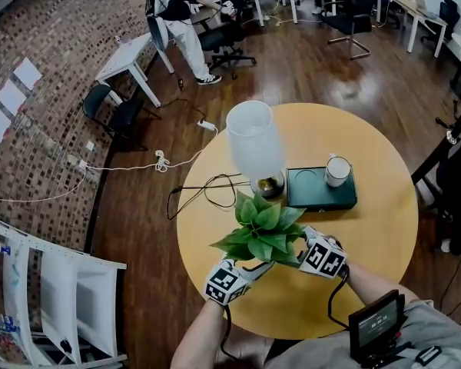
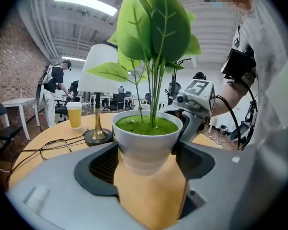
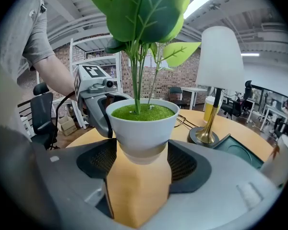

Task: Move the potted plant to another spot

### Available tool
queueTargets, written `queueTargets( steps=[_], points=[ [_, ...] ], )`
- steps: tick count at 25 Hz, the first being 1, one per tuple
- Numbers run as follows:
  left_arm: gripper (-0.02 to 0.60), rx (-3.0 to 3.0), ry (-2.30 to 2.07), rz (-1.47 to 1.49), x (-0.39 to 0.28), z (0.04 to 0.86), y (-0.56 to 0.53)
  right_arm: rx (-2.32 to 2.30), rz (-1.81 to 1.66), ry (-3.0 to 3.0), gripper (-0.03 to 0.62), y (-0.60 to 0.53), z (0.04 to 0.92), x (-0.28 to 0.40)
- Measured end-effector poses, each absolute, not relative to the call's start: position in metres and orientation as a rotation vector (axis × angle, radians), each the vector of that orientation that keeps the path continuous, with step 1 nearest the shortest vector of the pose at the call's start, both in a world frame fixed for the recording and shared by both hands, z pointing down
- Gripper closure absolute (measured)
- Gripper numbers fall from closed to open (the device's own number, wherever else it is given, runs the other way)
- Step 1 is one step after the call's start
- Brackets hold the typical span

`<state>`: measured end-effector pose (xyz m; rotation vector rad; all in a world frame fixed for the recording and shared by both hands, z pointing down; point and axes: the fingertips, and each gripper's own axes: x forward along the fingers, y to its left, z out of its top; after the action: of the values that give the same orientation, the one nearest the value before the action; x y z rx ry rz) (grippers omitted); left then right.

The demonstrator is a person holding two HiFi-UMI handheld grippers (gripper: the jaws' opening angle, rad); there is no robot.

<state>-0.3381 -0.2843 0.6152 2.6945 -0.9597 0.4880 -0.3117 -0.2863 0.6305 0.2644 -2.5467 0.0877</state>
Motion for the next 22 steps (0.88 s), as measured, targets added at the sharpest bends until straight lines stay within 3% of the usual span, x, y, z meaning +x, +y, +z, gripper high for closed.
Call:
queueTargets(
  steps=[22],
  points=[
    [0.204, 2.645, -0.959, 0.571, -0.356, 0.686, -0.324, 0.247, 0.140, -2.509, 0.252, -0.326, 0.701, -0.329]
  ],
)
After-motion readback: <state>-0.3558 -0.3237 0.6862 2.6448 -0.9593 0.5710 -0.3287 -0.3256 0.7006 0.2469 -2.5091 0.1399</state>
